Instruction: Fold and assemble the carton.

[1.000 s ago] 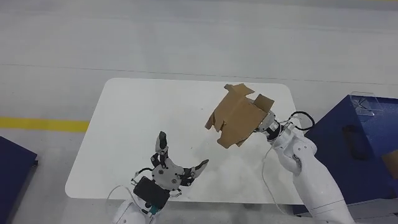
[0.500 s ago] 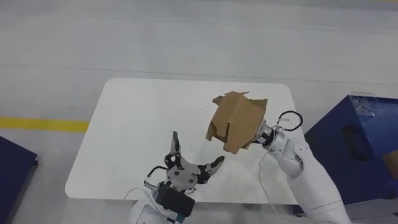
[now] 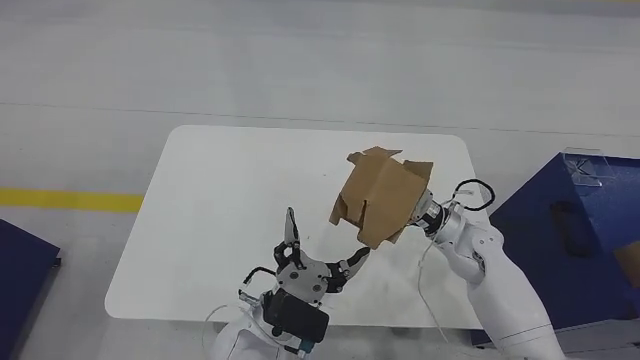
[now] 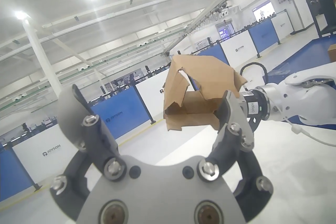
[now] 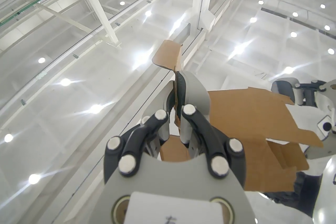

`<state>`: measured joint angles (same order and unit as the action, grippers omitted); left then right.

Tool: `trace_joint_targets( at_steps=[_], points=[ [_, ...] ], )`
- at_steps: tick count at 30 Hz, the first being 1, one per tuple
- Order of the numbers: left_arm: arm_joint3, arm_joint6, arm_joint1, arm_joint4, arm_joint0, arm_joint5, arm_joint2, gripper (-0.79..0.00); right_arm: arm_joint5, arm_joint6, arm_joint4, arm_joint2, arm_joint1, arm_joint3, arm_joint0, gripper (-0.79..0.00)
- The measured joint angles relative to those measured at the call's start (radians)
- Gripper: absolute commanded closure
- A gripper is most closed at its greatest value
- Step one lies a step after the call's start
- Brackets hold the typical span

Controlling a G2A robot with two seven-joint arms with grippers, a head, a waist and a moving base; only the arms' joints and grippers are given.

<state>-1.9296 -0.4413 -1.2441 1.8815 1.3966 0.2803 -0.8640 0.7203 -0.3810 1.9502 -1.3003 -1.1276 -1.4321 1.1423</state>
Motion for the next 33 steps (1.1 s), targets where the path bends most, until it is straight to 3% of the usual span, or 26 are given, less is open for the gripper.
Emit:
trace_joint_targets(
  at_steps=[7,19,33],
  points=[
    [0.005,0.009,0.001,0.019,-0.002,0.001,-0.005,-0.785,-0.004,0.016,0.024,-0.005,-0.002,-0.013,0.011,0.000],
    [0.005,0.134,-0.004,0.412,0.017,0.101,-0.004,-0.785,0.005,0.034,0.038,-0.037,-0.003,-0.049,0.037,0.000],
    [0.005,0.214,-0.037,0.377,-0.044,0.039,0.035,-0.785,0.026,-0.044,-0.021,-0.052,-0.005,-0.076,0.081,0.000]
  ],
)
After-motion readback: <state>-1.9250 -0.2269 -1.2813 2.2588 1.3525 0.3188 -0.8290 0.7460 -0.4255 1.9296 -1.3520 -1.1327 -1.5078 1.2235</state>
